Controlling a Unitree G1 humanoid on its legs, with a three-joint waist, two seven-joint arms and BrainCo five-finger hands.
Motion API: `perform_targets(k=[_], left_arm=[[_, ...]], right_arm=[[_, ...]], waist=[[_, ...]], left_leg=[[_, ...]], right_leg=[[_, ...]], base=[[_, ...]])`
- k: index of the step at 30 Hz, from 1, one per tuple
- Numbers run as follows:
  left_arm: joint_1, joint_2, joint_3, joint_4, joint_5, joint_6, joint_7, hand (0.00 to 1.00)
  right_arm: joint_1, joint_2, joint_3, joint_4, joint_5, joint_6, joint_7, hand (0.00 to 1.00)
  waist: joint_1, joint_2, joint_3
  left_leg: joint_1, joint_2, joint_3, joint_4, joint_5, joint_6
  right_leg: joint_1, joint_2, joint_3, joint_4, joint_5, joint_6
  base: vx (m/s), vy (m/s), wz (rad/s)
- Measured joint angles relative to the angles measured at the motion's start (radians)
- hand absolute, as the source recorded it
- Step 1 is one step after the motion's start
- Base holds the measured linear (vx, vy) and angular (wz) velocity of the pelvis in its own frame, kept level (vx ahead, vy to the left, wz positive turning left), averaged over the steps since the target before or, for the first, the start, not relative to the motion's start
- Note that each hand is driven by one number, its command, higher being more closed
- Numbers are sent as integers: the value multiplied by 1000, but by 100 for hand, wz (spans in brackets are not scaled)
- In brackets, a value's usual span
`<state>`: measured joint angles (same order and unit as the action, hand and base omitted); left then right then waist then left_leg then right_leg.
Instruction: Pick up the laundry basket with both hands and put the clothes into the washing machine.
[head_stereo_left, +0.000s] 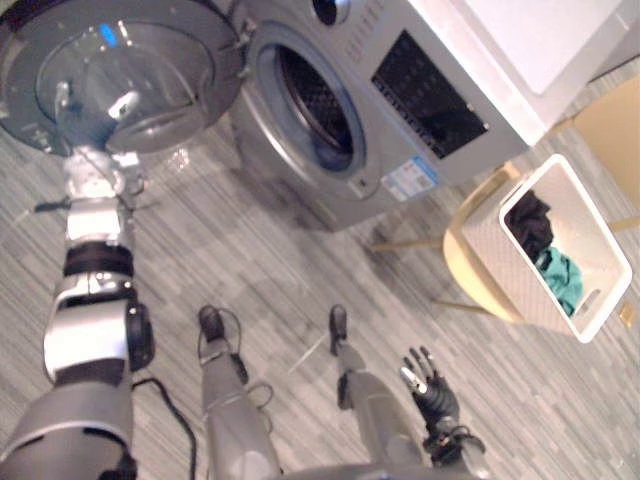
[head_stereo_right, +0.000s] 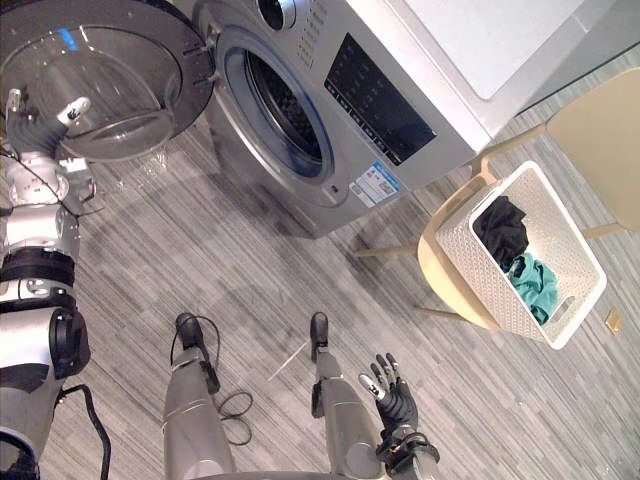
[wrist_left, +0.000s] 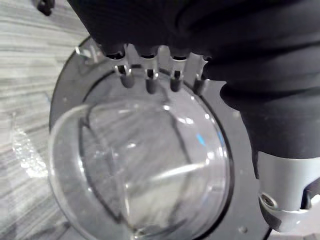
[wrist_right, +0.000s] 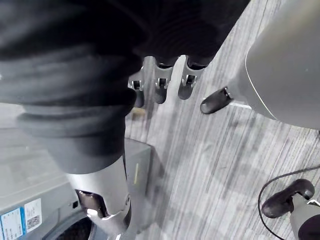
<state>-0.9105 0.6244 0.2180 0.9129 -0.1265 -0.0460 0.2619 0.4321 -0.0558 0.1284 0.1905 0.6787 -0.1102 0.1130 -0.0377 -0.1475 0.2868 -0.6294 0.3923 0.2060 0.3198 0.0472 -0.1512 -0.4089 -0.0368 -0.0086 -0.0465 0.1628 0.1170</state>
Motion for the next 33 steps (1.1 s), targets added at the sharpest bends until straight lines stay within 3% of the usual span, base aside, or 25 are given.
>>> perform_targets(k=[3, 8, 13, 19, 25, 33], left_arm=[[151, -104, 30, -43, -35, -5, 1, 0], [511, -395, -15, -56, -40, -24, -32, 0], [771, -552, -30, 73, -63, -40, -78, 0], [932, -594, -18, 186, -57, -39, -136, 0], [973, -563, -11, 234, -48, -35, -197, 0], [969, -541, -66, 266, 30, -22, -206, 0]], right_arm=[[-32, -3, -28, 71, -2, 2, -6, 0], [-145, 0, -156, 337, -50, 13, -43, 0], [-247, 8, -337, 665, -114, 43, -79, 0], [-279, 9, -516, 866, -229, 77, -102, 0], [-305, 6, -563, 967, -260, 82, -114, 0], [-356, 6, -517, 1001, -244, 80, -113, 0]], waist=[[2, 24, -5], [20, 77, -52], [28, 117, -144], [27, 155, -220], [23, 137, -267], [-3, 131, -270]], left_leg=[[82, -30, 3, -27, -1, 3], [258, -123, 22, -89, -5, 16], [408, -195, 14, -225, 32, 28], [558, -237, -38, -406, 104, 26], [596, -246, -70, -421, 107, 25], [635, -248, -40, -422, 101, 22]], right_leg=[[41, -27, -14, 76, -63, 6], [131, -110, -25, 216, -185, 36], [240, -166, -64, 222, -232, 53], [356, -187, -131, 197, -257, 64], [423, -188, -156, 163, -262, 60], [442, -188, -118, 150, -260, 56]], base=[[41, 4, 30], [83, 23, 32], [95, 14, 31], [30, 1, 34], [0, 0, 13], [-15, 6, -12]])
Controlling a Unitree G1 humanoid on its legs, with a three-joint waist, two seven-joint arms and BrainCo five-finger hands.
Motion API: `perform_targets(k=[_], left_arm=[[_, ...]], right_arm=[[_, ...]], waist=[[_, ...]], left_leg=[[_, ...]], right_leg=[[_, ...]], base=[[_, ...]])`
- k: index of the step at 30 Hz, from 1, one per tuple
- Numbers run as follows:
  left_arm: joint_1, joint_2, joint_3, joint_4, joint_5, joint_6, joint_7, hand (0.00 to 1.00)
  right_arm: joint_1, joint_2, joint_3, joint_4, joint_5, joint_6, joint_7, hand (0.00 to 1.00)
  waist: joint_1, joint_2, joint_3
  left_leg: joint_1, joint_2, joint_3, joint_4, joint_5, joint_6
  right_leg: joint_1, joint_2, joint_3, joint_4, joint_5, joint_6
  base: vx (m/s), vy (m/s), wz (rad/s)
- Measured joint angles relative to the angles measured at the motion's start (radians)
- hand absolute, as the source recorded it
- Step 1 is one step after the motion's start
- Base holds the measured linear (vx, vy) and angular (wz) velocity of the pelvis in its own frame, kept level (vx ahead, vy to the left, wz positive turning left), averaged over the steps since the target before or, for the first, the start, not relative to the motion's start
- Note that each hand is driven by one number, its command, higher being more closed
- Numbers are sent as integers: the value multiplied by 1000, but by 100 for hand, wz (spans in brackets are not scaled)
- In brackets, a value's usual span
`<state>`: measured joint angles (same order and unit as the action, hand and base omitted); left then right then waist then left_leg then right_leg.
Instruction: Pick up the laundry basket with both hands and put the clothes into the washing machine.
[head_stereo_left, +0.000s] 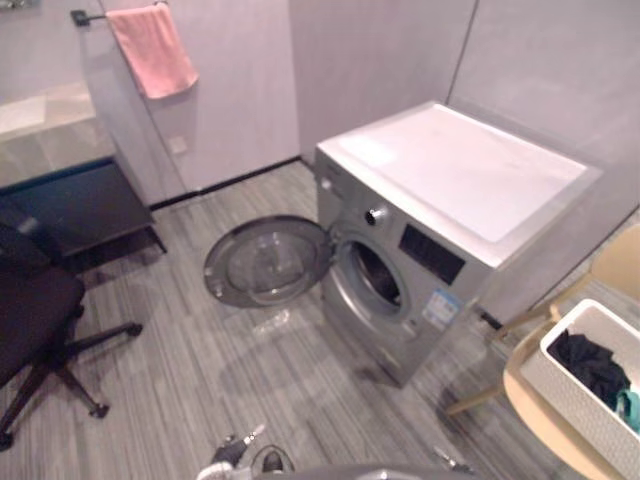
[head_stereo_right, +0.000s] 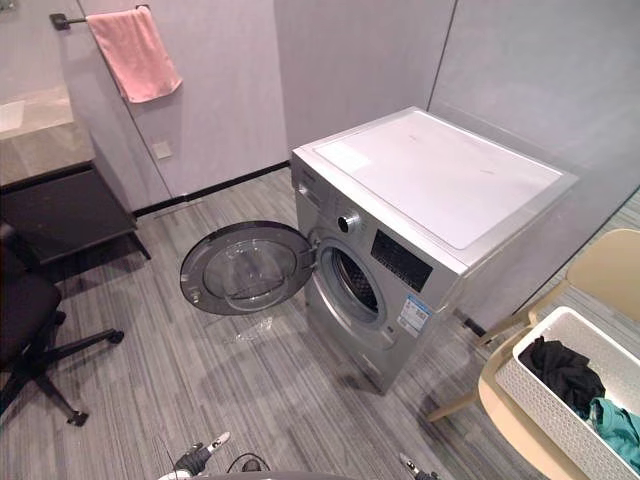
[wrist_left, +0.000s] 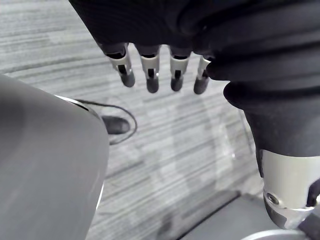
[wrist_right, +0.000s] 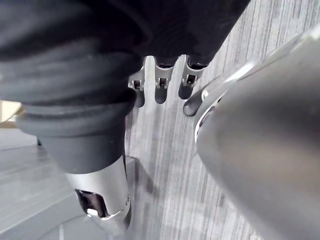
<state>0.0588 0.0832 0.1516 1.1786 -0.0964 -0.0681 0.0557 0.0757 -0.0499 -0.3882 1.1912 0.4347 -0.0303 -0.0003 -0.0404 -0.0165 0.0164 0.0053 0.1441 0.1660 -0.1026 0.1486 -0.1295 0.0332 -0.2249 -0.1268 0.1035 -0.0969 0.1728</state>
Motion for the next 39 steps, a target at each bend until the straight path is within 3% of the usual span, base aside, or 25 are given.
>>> perform_targets(k=[3, 6, 8, 9, 10, 11, 12, 13, 14, 16, 17, 18, 19, 20, 22, 27, 29, 30, 31, 32, 33, 35, 37, 38, 39], left_arm=[[-17, 8, -62, 1, 24, 4, 0, 0], [-51, 7, -73, 8, 44, 7, -1, 0], [-78, 2, -70, 8, 61, 5, 7, 0], [-89, 1, -60, 7, 75, 6, 11, 0], [-89, -1, -34, 2, 92, 7, 12, 0], [-89, -3, -30, -5, 94, 9, 11, 0], [-89, -4, -31, -16, 99, 13, 12, 0], [-89, -3, -32, -22, 99, 14, 12, 0], [-100, -1, -33, -21, 99, 18, 12, 0], [-126, -14, -60, -22, 97, 19, 13, 0], [-130, -16, -83, -26, 93, 18, 12, 0], [-127, -22, -83, -25, 90, 18, 12, 0], [-128, -19, -86, -24, 88, 17, 13, 0], [-129, -9, -92, -26, 87, 17, 14, 0], [-117, -10, -104, -25, 88, 17, 15, 0], [-83, -11, -56, -21, 88, 27, 17, 0], [-63, -18, -8, -21, 88, 29, 19, 0], [-44, -17, 29, -21, 80, 29, 28, 0], [-30, -7, 40, -40, 60, 16, 37, 0], [-30, -8, 39, -39, 49, 17, 37, 0], [-37, -24, 39, -47, 21, 17, 34, 0], [-34, -48, 40, -48, -3, 13, 32, 0], [-34, -46, 51, -48, -10, 13, 31, 0], [-32, -46, 74, -48, -12, 13, 29, 0], [-27, -46, 91, -48, -11, 14, 30, 0]], right_arm=[[-2, 3, 13, -26, 25, -6, -1, 0], [2, 28, 19, -112, 47, -10, -5, 0], [-2, 50, 55, -168, 47, -12, -20, 0], [-8, 65, 84, -203, 46, -14, -23, 0], [-24, 77, 93, -211, 43, -16, -25, 0], [-24, 79, 94, -210, 40, -16, -25, 0], [-24, 75, 97, -205, 33, -20, -32, 0], [-25, 67, 110, -195, 25, -26, -42, 0], [-26, 48, 137, -187, 22, -28, -46, 0], [-22, 12, 157, -156, 4, -28, -49, 0], [-19, 2, 157, -133, -6, -20, -50, 0], [-18, -12, 153, -126, -8, -19, -49, 0], [-14, -7, 151, -114, -12, -14, -49, 0], [-10, -8, 152, -109, -14, -11, -50, 0], [-4, -15, 147, -89, -23, -8, -48, 0], [0, 6, 83, -71, -42, -7, -42, 0], [1, 4, 85, -63, -42, -7, -40, 0], [-1, -4, 91, -53, -40, -10, -39, 0], [-12, -16, 96, -43, -39, -13, -40, 0], [-14, -19, 104, -37, -39, -14, -40, 0], [-18, -48, 114, -29, -40, -16, -41, 0], [-21, -69, 115, -29, -43, -18, -38, 0], [-18, -70, 109, -30, -45, -17, -37, 0], [-19, -67, 110, -33, -50, -17, -36, 0], [-19, -60, 112, -35, -53, -17, -37, 0]], waist=[[-3, -7, 5], [-12, -23, 18], [-10, -20, 27], [2, -4, 42], [-2, -5, 46], [-2, -13, 45], [1, -26, 49], [0, -33, 51], [-9, -36, 60], [-15, -21, 82], [-2, 1, 84], [3, 37, 72], [-13, 4, 82], [-14, -7, 83], [2, 22, 60], [-4, 16, 57], [1, 25, 64], [3, 35, 70], [10, 30, 77], [13, 33, 79], [24, 46, 86], [38, 81, 106], [50, 99, 113], [60, 99, 112], [68, 91, 111]], left_leg=[[2, -1, 73, 0, -12, 9], [2, 2, 222, 8, -25, 7], [3, 37, 338, 11, -44, 11], [-3, 98, 424, 38, -60, 29], [10, 133, 526, 62, -65, 29], [21, 140, 562, 77, -68, 25], [47, 146, 632, 110, -79, 23], [62, 145, 671, 134, -92, 20], [73, 138, 695, 154, -108, 21], [90, 129, 681, 140, -127, -1], [95, 130, 646, 123, -133, -5], [94, 153, 627, 109, -139, 2], [92, 147, 618, 138, -142, -5], [97, 145, 612, 142, -143, -7], [84, 191, 587, 150, -132, -21], [80, 296, 566, 255, -124, -32], [68, 369, 568, 411, -158, 26], [29, 437, 510, 587, -186, 149], [-47, 452, 347, 753, -218, 171], [-86, 416, 259, 817, -260, 137], [-162, 266, 116, 903, -335, 70], [-216, 129, 90, 873, -360, 75], [-255, 52, 122, 690, -352, 76], [-258, 9, 124, 525, -309, 102], [-245, -3, 118, 495, -276, 136]], right_leg=[[-55, 2, 86, 0, 15, -2], [-132, 16, 225, -44, 106, -6], [-194, 62, 225, -89, 227, -95], [-216, 110, 169, -162, 347, -205], [-233, 128, -14, -119, 314, -281], [-242, 110, -131, -40, 247, -294], [-230, 61, -307, 73, 134, -288], [-231, 31, -382, 114, 86, -275], [-235, 19, -391, 136, 71, -219], [-226, 46, -376, 121, 58, -178], [-209, 62, -383, 79, 46, -148], [-205, 73, -396, 89, 43, -145], [-212, 40, -357, 205, 3, -156], [-204, 44, -337, 197, -27, -140], [-169, 112, -344, 103, 4, -151], [-104, 202, -359, 28, 26, -192], [-76, 236, -331, 28, 10, -208], [-45, 262, -299, 28, -7, -224], [-18, 265, -271, 24, -31, -242], [-10, 263, -254, 24, -38, -244], [6, 251, -201, 21, -38, -256], [30, 242, -167, 7, -36, -256], [38, 245, -153, -4, -41, -242], [47, 249, -140, -13, -46, -234], [57, 248, -125, -25, -46, -233]], base=[[-27, 44, -74], [-21, 36, -129], [-55, 8, -203], [-98, -80, -251], [-66, -85, -225], [-34, -107, -195], [-2, -59, -156], [-30, -122, -157], [-74, -123, -94], [-128, -112, -52], [-115, -83, -54], [-66, -126, -33], [-19, -101, 5], [14, -103, 13], [60, -103, -6], [92, -92, -5], [98, -134, -44], [101, -116, -73], [89, -63, -71], [82, 30, -81], [70, 73, -70], [110, 106, -79], [134, 132, -64], [154, 125, -61], [250, 113, -51]])
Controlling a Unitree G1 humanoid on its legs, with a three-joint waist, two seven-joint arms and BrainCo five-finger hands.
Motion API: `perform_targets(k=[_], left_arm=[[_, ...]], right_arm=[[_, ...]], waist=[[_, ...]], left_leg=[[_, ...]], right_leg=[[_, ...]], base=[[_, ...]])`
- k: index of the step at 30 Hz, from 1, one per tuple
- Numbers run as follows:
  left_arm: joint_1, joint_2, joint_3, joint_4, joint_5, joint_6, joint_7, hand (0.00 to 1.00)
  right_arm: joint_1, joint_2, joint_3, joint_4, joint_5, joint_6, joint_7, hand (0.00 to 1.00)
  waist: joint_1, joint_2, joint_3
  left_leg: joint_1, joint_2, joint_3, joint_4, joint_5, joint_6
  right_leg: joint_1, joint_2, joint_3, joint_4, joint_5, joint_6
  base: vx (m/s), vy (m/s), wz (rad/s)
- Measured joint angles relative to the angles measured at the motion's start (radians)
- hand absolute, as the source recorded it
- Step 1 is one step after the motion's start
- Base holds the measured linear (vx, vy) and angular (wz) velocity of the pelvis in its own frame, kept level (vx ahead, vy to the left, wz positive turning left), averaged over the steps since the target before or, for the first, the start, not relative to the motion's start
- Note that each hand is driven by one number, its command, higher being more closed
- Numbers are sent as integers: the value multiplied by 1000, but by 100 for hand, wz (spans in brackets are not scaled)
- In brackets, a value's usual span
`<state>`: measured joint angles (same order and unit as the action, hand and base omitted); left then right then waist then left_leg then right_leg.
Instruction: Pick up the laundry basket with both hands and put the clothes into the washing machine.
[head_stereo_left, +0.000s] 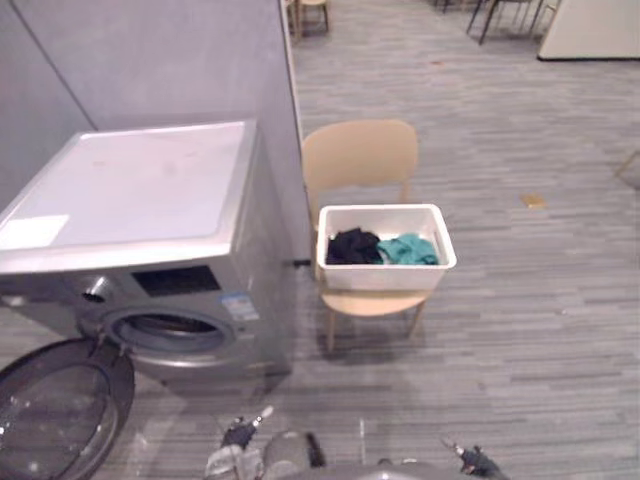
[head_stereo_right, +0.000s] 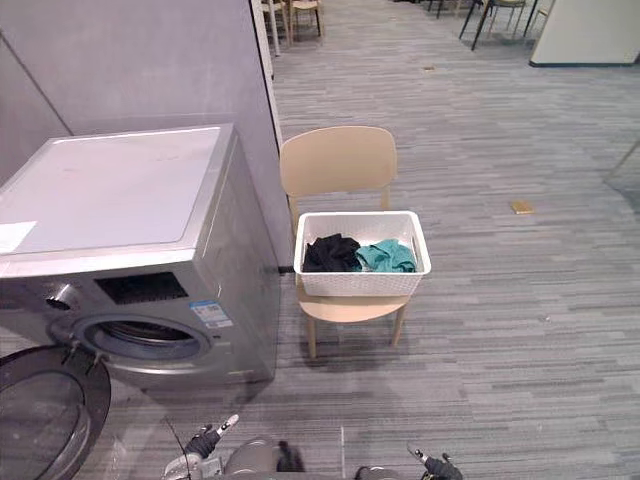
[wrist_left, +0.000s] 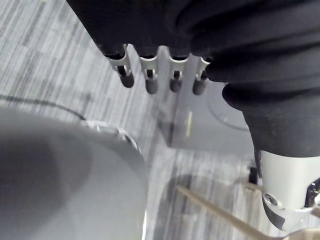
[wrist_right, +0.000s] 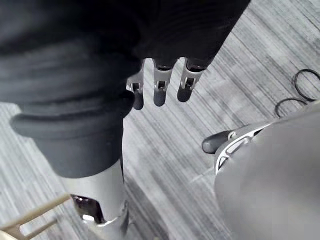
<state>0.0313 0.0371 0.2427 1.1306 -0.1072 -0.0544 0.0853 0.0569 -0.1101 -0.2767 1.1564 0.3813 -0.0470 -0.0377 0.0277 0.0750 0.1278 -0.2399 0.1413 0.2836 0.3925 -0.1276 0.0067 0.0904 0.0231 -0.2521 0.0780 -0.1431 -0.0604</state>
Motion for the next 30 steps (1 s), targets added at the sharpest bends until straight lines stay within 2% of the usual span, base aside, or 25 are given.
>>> perform_targets(k=[1, 2, 4, 6, 7, 8, 9, 10, 11, 12, 13, 14, 15, 16, 18, 20, 21, 22, 23, 24, 25, 26, 28, 30], left_arm=[[13, 5, 39, 0, 4, 1, 0, 0], [8, 4, 64, -3, 7, 0, -2, 0], [8, -10, 148, -4, 9, 3, -8, 0], [26, -17, 175, -5, 15, 12, -12, 0], [46, -21, 181, -12, 17, 12, -14, 0], [62, -22, 177, -11, 17, 12, -13, 0], [62, -24, 173, -10, 12, 12, -12, 0], [66, -7, 126, -10, 9, 12, -10, 0], [66, 3, 100, -9, 7, 12, -8, 0], [66, 21, 40, -14, -7, 12, 3, 0], [66, 35, 1, -24, -14, 9, 8, 0], [51, 54, -44, -27, -28, 7, 11, 0], [26, 57, -69, -34, -40, 6, 12, 0], [15, 53, -88, -34, -40, 6, 12, 0], [-16, 30, -119, -39, -49, 1, 12, 0], [-27, 8, -125, -30, -53, 6, 14, 0], [-28, 9, -123, -23, -52, 6, 13, 0], [-28, 18, -122, -21, -51, 5, 11, 0], [-22, 30, -119, -21, -50, -1, 8, 0], [-20, 38, -112, -15, -47, -1, 8, 0], [-11, 29, -91, 7, -39, -2, 5, 0], [-7, 6, -52, 22, -36, 0, 4, 0], [7, -13, 0, 45, -27, 1, 2, 0], [23, -11, 52, 49, -27, 1, 2, 0]], right_arm=[[1, 26, 4, -14, -5, 0, -1, 0], [-9, 33, 17, -43, -12, -2, -1, 0], [-50, 36, 62, -45, -27, -5, -2, 0], [-60, 50, 114, -66, -42, -10, 4, 0], [-66, 61, 141, -86, -53, -15, 19, 0], [-73, 68, 155, -86, -61, -23, 28, 0], [-81, 70, 164, -83, -61, -26, 35, 0], [-87, 71, 182, -74, -69, -23, 44, 0], [-81, 70, 190, -69, -74, -22, 44, 0], [-63, 66, 204, -51, -89, -21, 44, 0], [-54, 62, 203, -41, -99, -22, 43, 0], [-48, 53, 193, -30, -108, -19, 42, 0], [-45, 46, 165, -9, -114, -15, 41, 0], [-45, 42, 143, 2, -117, -15, 40, 0], [-28, 28, 82, 7, -116, -13, 32, 0], [-19, 25, 20, 6, -107, -12, 31, 0], [-5, 26, -15, 6, -107, -11, 25, 0], [13, 29, -46, 9, -107, -9, 20, 0], [44, 40, -92, 18, -105, -3, 19, 0], [57, 41, -115, 27, -104, 0, 19, 0], [69, 43, -158, 48, -96, 7, 19, 0], [70, 26, -200, 56, -95, 11, 19, 0], [80, 23, -226, 56, -99, 15, 20, 0], [85, 21, -224, 45, -95, 18, 19, 0]], waist=[[5, -11, -18], [13, -33, -22], [21, -31, -18], [45, -48, -23], [47, -55, -43], [49, -51, -59], [51, -49, -60], [46, -65, -59], [42, -71, -56], [41, -85, -57], [40, -94, -60], [27, -108, -60], [9, -116, -59], [9, -114, -56], [5, -93, -48], [-18, -79, -39], [-26, -84, -37], [-28, -95, -34], [-31, -131, -38], [-39, -139, -41], [-40, -104, -41], [-41, -78, -40], [-46, -53, -34], [-44, -52, -38]], left_leg=[[26, -40, 14, -72, 9, -6], [3, -48, 9, -51, 4, 12], [-9, -50, -2, 22, -28, 63], [24, -78, -2, 44, -31, 68], [44, -100, -6, 31, -48, 75], [80, -110, -10, -3, -114, 70], [104, -121, -3, -21, -135, 72], [153, -140, 14, -49, -142, 71], [182, -149, 13, -63, -141, 76], [236, -166, 10, -85, -145, 80], [272, -179, 6, -100, -150, 83], [310, -192, -18, -116, -150, 83], [335, -193, -54, -120, -150, 83], [351, -188, -65, -125, -149, 83], [391, -155, -102, -151, -139, 67], [409, -124, -149, -156, -130, 51], [415, -114, -173, -154, -122, 35], [424, -113, -192, -149, -121, 20], [431, -122, -230, -139, -133, -17], [436, -118, -257, -134, -147, -40], [440, -82, -284, -139, -151, -52], [437, -48, -288, -147, -137, -75], [431, -15, -299, -152, -114, -111], [427, 18, -310, -152, -96, -135]], right_leg=[[15, -15, 39, -37, 0, 7], [12, -17, 60, -66, 18, 25], [27, -24, 66, -77, 26, 55], [52, -60, 118, -52, 3, 72], [43, -81, 141, -5, -35, 82], [6, -91, 151, 106, -93, 106], [-25, -97, 161, 204, -136, 131], [-118, -130, 182, 457, -172, 191], [-156, -141, 190, 583, -160, 227], [-213, -162, 200, 786, -95, 300], [-246, -186, 184, 875, -27, 294], [-271, -235, 125, 968, 7, 234], [-282, -270, 59, 1015, -30, 180], [-288, -280, 32, 1019, -52, 156], [-310, -310, -53, 942, -123, 107], [-318, -316, -53, 762, -138, 104], [-314, -309, 3, 600, -116, 117], [-301, -300, 71, 476, -61, 119], [-274, -304, 167, 353, 103, 138], [-250, -295, 187, 356, 66, 200], [-220, -265, 170, 334, 34, 207], [-206, -242, 142, 301, 34, 208], [-178, -207, 114, 264, 34, 205], [-155, -172, 93, 227, 40, 184]], base=[[323, 86, -25], [332, 79, -8], [354, 132, -1], [328, 142, -17], [299, 119, -24], [300, 115, -22], [304, 104, -19], [187, 65, -8], [243, 61, 4], [170, 35, 13], [289, 38, 29], [319, -20, 57], [327, -56, 64], [358, -118, 55], [274, -133, 37], [225, -175, 53], [265, -271, 56], [322, -386, 70], [249, -374, 68], [241, -378, 67], [191, -323, 39], [188, -299, 19], [117, -273, 16], [71, -240, 15]])
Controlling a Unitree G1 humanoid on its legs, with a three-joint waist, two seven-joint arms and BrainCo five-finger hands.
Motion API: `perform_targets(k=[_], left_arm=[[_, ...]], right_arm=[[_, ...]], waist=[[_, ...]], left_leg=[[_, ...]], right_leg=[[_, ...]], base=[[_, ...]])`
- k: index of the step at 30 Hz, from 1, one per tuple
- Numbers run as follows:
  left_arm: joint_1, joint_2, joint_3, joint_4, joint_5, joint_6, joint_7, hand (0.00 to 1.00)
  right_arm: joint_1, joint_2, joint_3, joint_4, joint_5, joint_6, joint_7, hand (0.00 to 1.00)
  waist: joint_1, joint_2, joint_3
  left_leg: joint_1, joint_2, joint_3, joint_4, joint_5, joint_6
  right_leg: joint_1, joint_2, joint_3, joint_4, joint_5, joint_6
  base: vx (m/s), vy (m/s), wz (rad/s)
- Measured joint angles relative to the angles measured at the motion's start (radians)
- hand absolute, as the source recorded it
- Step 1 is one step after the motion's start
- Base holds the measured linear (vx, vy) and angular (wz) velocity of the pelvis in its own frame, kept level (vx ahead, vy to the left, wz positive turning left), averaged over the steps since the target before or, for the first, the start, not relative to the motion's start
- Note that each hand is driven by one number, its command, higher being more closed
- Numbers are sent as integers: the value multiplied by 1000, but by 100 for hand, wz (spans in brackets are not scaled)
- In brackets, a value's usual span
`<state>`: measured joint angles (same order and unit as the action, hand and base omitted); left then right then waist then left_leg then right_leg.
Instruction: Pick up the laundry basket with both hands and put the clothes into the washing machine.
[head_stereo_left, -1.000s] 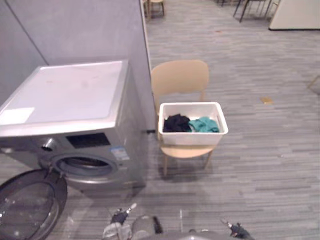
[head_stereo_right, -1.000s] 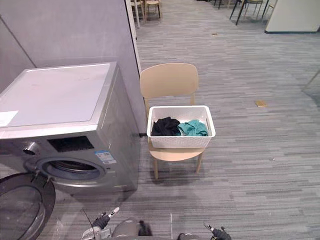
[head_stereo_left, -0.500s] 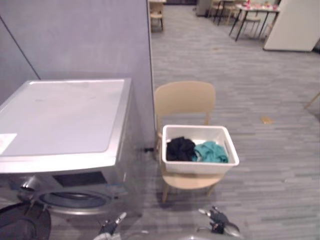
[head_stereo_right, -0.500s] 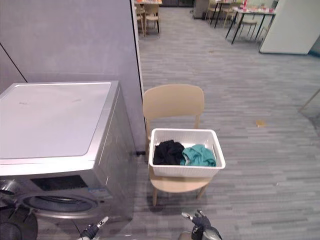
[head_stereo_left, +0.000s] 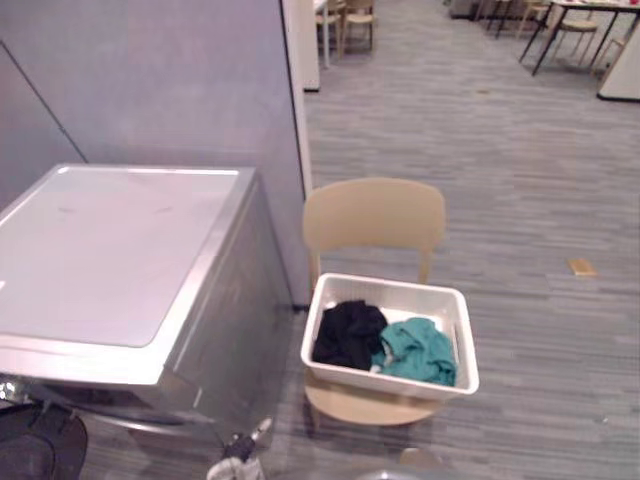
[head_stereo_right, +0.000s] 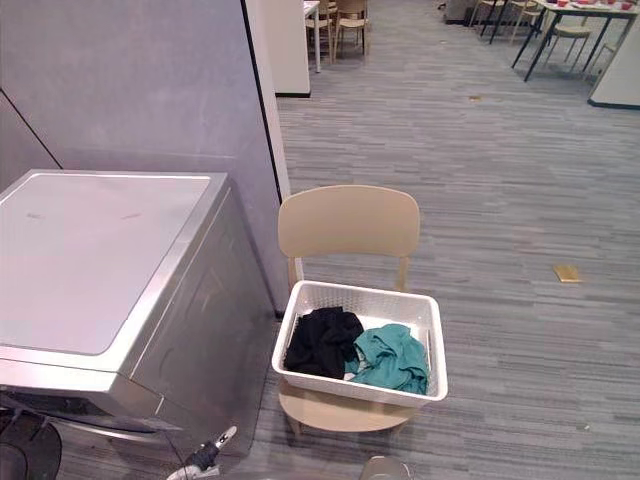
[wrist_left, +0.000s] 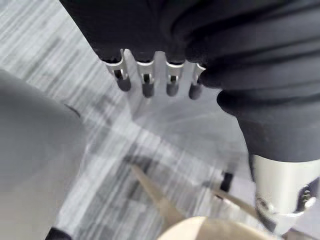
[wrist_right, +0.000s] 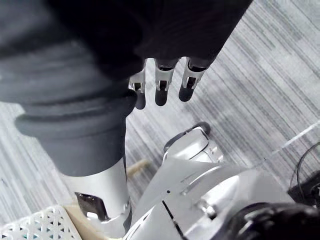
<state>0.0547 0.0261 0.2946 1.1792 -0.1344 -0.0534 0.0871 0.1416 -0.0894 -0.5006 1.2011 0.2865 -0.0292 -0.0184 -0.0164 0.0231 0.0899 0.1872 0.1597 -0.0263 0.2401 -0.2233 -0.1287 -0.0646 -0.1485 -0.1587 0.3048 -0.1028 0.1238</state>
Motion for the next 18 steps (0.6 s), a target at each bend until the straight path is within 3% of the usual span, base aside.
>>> perform_targets(k=[3, 6, 8, 11, 15, 18], left_arm=[[15, 5, 69, -1, -3, 0, -1, 0], [33, 23, 70, -10, -6, -1, -1, 0], [48, 27, 48, -30, -6, -2, 0, 0], [45, 41, -40, -47, 11, -12, -1, 0], [38, 59, -151, -78, 59, -24, 0, 0], [-6, 57, -225, -96, 70, -33, 4, 0]], right_arm=[[2, -5, 67, -131, 23, -1, -4, 0], [28, -19, 216, -545, 23, -10, -10, 0], [7, -41, 252, -821, 5, -53, -5, 0], [-65, -63, 264, -958, -36, -105, -6, 0], [-171, -114, 340, -987, -103, -122, -4, 0], [-331, -203, 408, -908, -123, -122, -14, 0]], waist=[[0, -4, -4], [-12, -19, -21], [-16, -28, -53], [-3, -36, -58], [6, -34, -54], [23, -20, 16]], left_leg=[[-5, 29, 4, -27, 12, -20], [-33, 33, 8, -55, 30, -31], [-78, 33, 9, -74, 31, -32], [-102, 29, 9, -96, 31, -32], [-141, 16, 7, -97, 30, -33], [-199, 13, 3, -50, 9, -26]], right_leg=[[10, 34, -2, -59, 29, -26], [-4, 47, 6, -132, 77, -31], [-30, 47, 1, -211, 128, -37], [-13, 54, -9, -314, 208, -31], [-15, 43, -29, -382, 264, -32], [-55, 39, -33, -354, 268, -38]], base=[[-10, -97, -3], [-86, -41, -9], [-81, 32, 0], [-68, 35, 6], [-99, 24, 9], [-156, -1, 5]])
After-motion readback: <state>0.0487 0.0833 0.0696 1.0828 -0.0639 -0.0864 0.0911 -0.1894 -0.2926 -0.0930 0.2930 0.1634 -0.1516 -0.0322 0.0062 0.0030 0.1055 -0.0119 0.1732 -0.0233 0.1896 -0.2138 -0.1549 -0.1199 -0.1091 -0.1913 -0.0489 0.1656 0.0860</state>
